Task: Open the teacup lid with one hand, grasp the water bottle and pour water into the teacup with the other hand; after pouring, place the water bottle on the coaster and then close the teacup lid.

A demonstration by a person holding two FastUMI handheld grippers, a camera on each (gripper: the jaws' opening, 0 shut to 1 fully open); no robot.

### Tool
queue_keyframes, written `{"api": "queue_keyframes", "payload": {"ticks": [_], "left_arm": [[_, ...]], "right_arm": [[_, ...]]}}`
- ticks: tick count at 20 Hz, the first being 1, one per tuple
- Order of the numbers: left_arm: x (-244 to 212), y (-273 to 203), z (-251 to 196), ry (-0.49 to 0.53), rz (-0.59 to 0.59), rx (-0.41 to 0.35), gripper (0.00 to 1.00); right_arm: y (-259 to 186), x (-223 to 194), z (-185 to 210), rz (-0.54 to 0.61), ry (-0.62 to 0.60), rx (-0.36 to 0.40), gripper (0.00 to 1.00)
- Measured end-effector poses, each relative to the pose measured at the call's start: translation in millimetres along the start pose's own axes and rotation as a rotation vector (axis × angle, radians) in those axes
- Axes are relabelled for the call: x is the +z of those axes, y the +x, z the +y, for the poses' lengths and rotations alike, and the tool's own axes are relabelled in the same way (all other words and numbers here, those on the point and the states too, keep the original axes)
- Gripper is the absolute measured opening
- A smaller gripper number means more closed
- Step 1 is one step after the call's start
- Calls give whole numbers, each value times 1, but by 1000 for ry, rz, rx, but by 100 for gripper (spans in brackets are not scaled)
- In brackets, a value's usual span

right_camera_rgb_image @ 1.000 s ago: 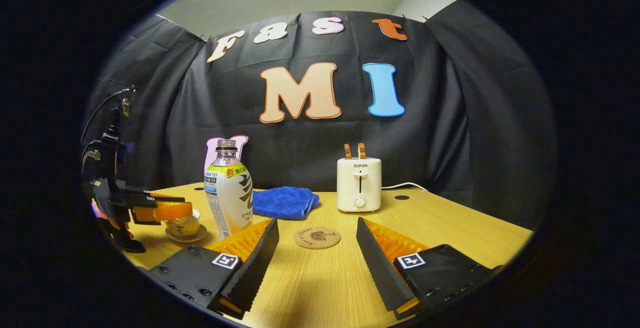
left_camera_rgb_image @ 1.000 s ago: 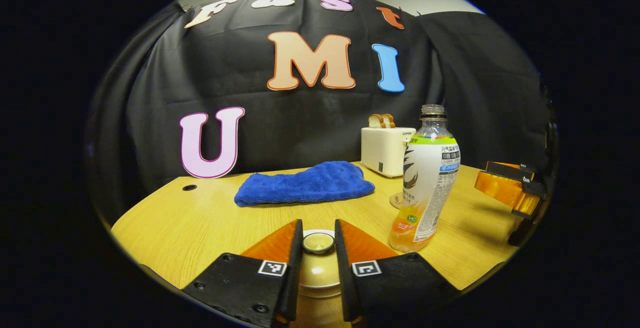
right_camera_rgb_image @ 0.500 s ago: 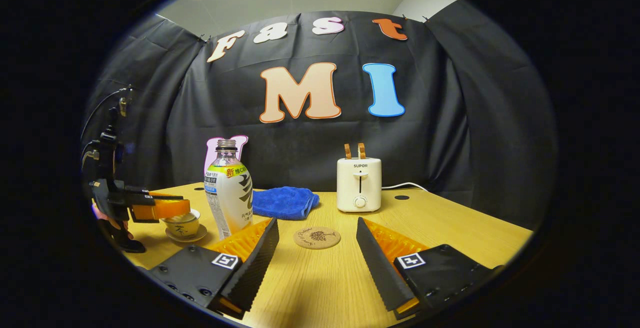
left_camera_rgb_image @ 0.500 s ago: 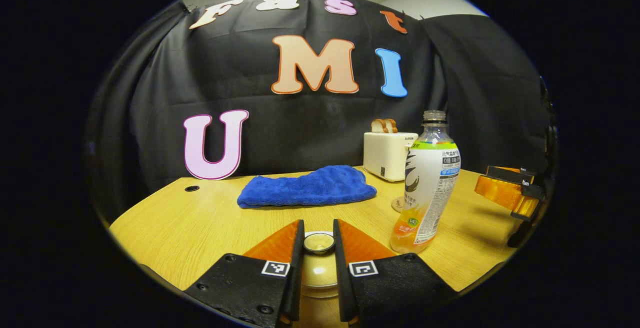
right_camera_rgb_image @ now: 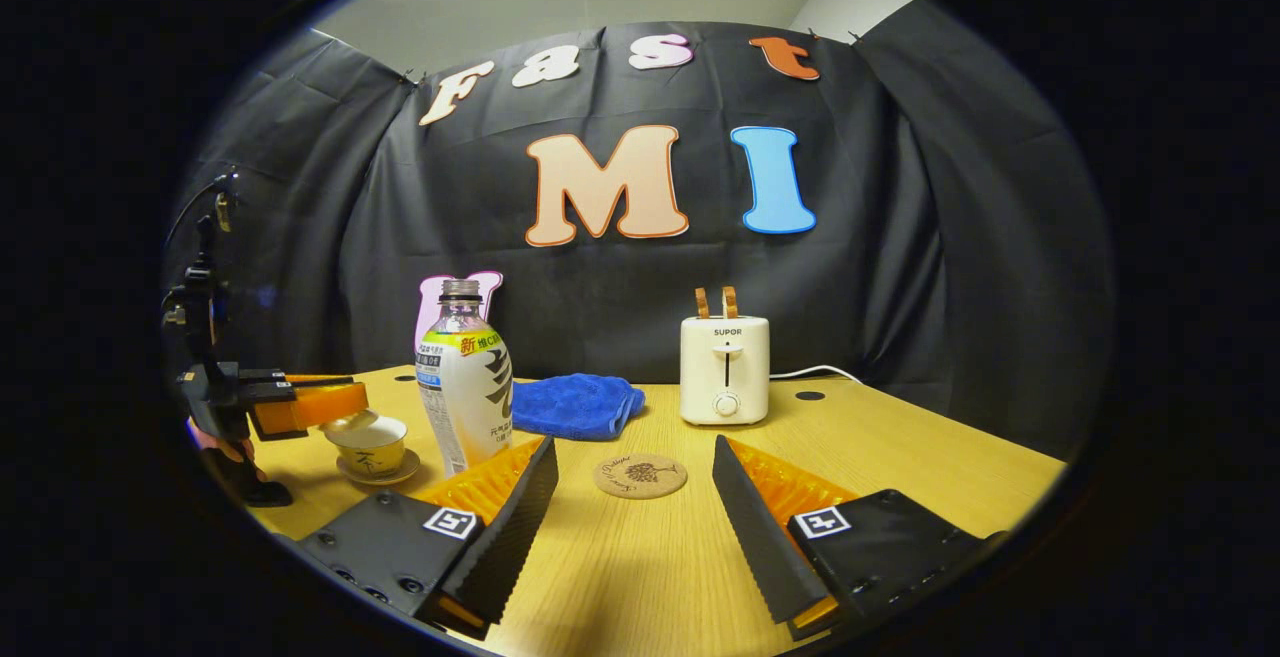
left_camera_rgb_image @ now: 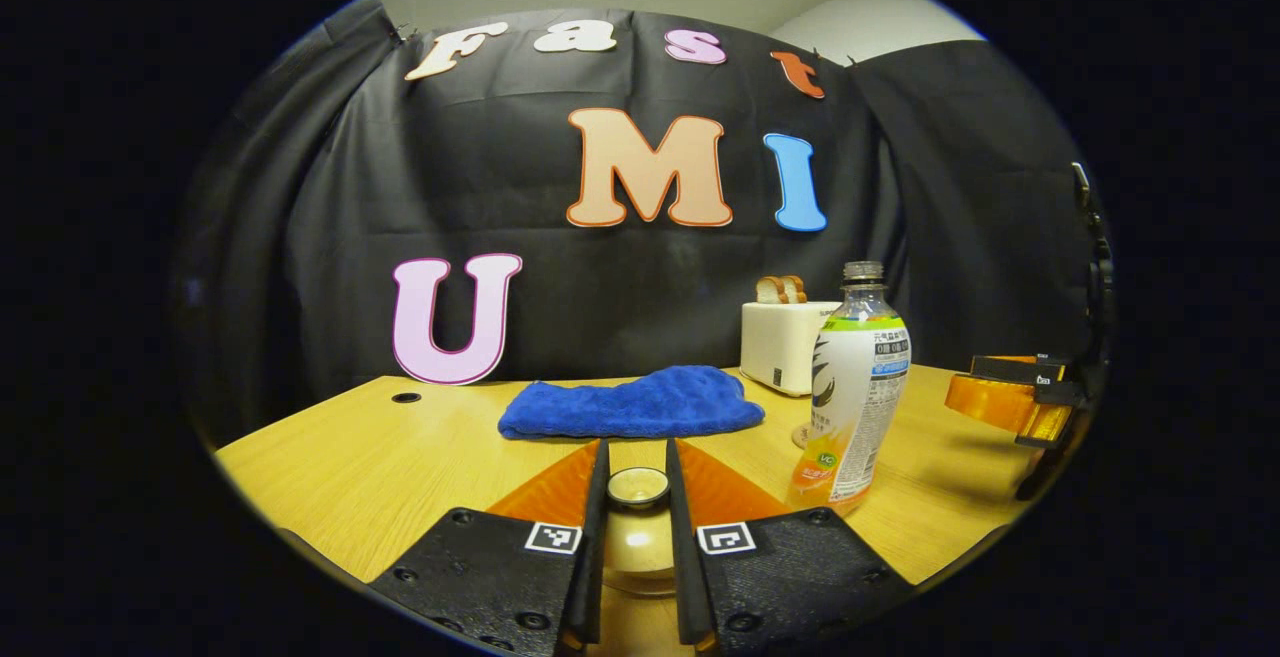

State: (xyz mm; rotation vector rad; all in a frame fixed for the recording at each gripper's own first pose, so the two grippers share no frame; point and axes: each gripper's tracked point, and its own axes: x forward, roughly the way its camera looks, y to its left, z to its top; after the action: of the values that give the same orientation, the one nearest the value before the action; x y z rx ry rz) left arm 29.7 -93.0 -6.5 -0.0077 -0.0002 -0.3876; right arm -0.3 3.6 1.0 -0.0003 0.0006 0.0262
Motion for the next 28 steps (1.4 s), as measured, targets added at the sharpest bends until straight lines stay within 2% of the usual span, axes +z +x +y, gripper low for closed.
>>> {"api": "queue_keyframes", "payload": {"ticks": [1, 3, 5, 6, 10, 14, 15, 18, 22, 25, 28], "left_arm": [[1, -2, 3, 1, -3, 10, 27], [1, -7, 12, 4, -4, 39, 27], [2, -12, 20, 5, -7, 70, 27], [1, -15, 26, 5, -5, 89, 27], [1, -24, 43, 6, -5, 154, 28], [1, -27, 50, 7, -2, 168, 27], [0, -27, 51, 7, -4, 169, 27], [0, -29, 61, 9, -3, 189, 27], [0, -33, 79, 10, -3, 214, 27], [1, -37, 94, 9, -5, 230, 27], [0, -41, 105, 10, -5, 243, 27]], "right_arm": [[0, 0, 0, 0, 0, 1, 98], [0, 0, 1, 0, 0, 4, 96], [0, 0, 4, 3, 1, 21, 100], [0, -1, 8, 5, 2, 39, 96], [-1, -2, 29, 10, 5, 145, 96], [-1, -4, 52, 16, 9, 234, 100], [-1, -4, 60, 19, 10, 262, 96], [2, -6, 81, 27, 13, 316, 96], [14, -13, 103, 60, 7, 331, 96], [27, -20, 106, 108, -4, 282, 98], [40, -27, 114, 145, -8, 273, 96]]}}
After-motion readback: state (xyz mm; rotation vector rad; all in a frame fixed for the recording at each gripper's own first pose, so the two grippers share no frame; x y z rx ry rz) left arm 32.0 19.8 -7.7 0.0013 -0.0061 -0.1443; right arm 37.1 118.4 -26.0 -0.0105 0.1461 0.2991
